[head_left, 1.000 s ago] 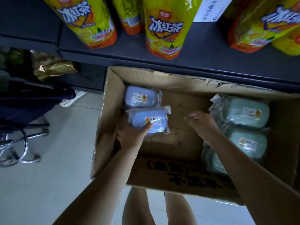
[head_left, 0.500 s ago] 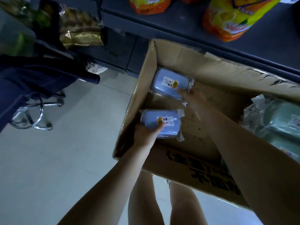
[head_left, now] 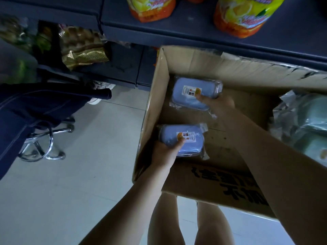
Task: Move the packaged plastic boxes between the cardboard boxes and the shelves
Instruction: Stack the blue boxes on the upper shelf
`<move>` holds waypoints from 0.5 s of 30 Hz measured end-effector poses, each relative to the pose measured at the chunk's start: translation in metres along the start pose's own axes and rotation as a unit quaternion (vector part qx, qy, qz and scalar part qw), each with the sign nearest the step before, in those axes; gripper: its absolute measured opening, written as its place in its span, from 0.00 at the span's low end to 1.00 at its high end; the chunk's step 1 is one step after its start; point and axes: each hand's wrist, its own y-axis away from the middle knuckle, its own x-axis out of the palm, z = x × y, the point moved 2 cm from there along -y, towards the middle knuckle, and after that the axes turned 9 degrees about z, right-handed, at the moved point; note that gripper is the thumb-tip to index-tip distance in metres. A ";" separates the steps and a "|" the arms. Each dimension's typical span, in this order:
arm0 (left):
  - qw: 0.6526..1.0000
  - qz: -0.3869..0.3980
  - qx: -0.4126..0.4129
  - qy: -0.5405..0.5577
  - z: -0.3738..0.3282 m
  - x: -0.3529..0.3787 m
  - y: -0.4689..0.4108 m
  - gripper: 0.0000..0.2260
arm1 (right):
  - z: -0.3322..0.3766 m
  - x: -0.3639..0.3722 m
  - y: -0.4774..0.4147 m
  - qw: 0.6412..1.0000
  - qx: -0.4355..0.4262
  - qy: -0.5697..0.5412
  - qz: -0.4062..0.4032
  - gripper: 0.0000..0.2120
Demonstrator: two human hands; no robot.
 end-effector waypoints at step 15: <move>0.989 -0.010 0.122 -0.083 -0.070 -0.057 0.127 0.16 | -0.007 -0.092 0.183 0.990 0.043 0.022 -0.129 0.21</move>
